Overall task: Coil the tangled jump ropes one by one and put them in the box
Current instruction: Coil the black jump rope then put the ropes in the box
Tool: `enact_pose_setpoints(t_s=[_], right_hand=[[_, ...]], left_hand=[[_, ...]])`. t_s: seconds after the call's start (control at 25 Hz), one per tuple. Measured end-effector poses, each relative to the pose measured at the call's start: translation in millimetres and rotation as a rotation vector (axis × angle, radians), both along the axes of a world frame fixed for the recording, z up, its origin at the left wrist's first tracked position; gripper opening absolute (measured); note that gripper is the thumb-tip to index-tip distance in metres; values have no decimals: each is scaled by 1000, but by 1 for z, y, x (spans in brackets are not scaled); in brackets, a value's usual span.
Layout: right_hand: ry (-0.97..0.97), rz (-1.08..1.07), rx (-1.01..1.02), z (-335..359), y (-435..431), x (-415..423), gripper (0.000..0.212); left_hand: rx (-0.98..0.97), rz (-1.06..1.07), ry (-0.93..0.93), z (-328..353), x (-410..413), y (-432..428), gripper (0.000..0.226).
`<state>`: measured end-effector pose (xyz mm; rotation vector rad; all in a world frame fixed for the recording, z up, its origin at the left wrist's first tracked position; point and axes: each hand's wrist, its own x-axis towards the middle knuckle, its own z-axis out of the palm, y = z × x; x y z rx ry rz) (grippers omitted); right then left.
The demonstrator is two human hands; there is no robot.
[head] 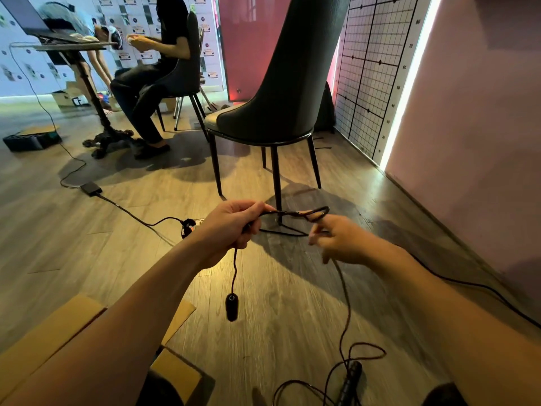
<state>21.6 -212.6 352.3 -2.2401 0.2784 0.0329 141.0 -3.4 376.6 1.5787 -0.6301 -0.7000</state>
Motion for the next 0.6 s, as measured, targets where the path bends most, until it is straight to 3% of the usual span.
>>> enact_pose_setpoints(t_s=[0.08, 0.16, 0.24, 0.36, 0.48, 0.6], right_hand=[[12, 160, 5, -3, 22, 7, 63], [-98, 227, 1, -4, 43, 13, 52], [-253, 150, 12, -1, 55, 16, 32], [-385, 21, 122, 8, 60, 14, 20], [-396, -59, 412, 14, 54, 11, 19], [-416, -120, 454, 20, 42, 9, 28]], left_hand=[[-42, 40, 36, 1, -6, -5, 28], [-92, 78, 62, 1, -7, -7, 25], [-135, 86, 78, 1, -8, -8, 24], [-178, 143, 77, 4, -6, -7, 23], [-185, 177, 87, 5, 0, -4, 22], [-142, 212, 98, 3, 5, -1, 19]])
